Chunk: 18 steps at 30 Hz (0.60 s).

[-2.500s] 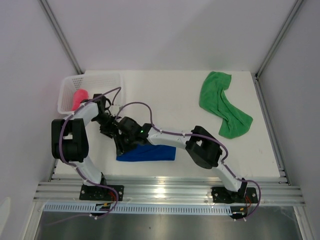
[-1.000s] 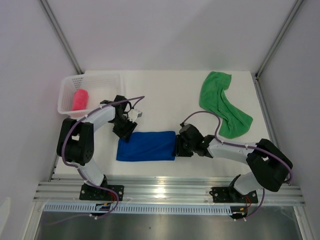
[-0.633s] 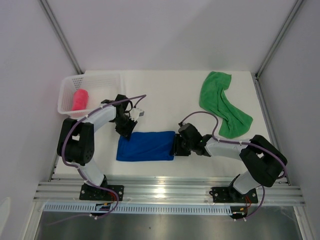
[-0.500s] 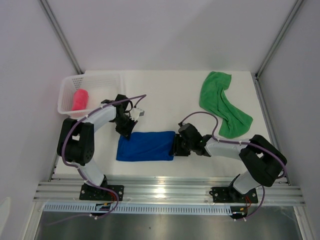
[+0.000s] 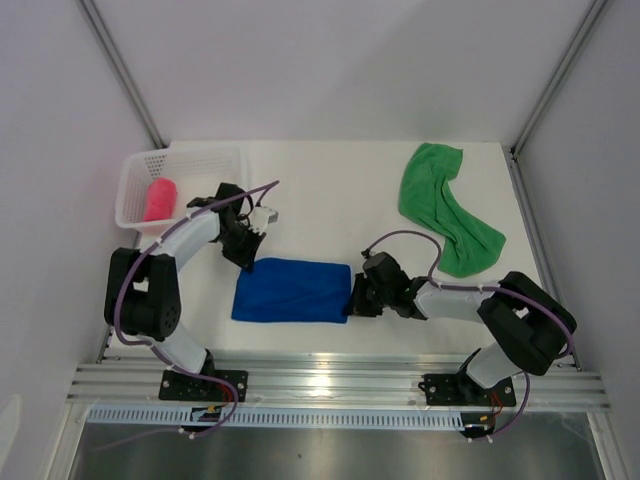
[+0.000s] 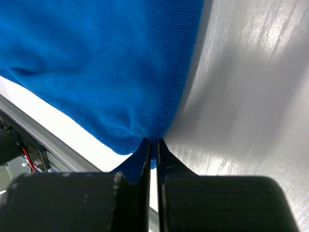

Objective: Roll the towels
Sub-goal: Fold the towel

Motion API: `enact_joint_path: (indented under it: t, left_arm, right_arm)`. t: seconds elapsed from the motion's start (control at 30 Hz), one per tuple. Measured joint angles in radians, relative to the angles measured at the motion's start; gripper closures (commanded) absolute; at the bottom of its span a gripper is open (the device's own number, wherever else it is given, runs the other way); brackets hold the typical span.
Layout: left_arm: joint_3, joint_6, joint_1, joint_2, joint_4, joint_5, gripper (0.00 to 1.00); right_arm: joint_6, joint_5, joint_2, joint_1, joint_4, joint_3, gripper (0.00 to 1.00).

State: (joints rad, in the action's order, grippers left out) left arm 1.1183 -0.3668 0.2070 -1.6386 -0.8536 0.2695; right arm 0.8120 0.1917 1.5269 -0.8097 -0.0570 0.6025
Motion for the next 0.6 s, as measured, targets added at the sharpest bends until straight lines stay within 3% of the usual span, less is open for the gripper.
enact_joint_path:
  t: [0.3,0.4,0.47,0.53,0.6]
  left_arm:
    - [-0.035,0.0,-0.05,0.031,0.009,-0.013,0.99]
    - [-0.047,-0.001,-0.053,0.021,0.016,-0.031,0.99]
    - [-0.05,-0.001,-0.053,-0.001,0.027,-0.039,0.93]
    - [-0.054,-0.001,-0.053,-0.024,0.041,-0.046,0.76]
    - [-0.056,-0.005,-0.053,-0.035,0.051,-0.061,0.69]
  right_arm:
    - [-0.001,-0.002,-0.031,-0.013,-0.003,-0.028,1.0]
    - [-0.004,-0.003,-0.031,-0.024,-0.003,-0.028,0.95]
    - [-0.005,-0.003,-0.031,-0.025,0.003,-0.026,0.91]
    - [-0.008,-0.003,-0.031,-0.025,0.01,-0.022,0.85]
    - [-0.018,-0.003,-0.032,-0.025,0.026,-0.014,0.82]
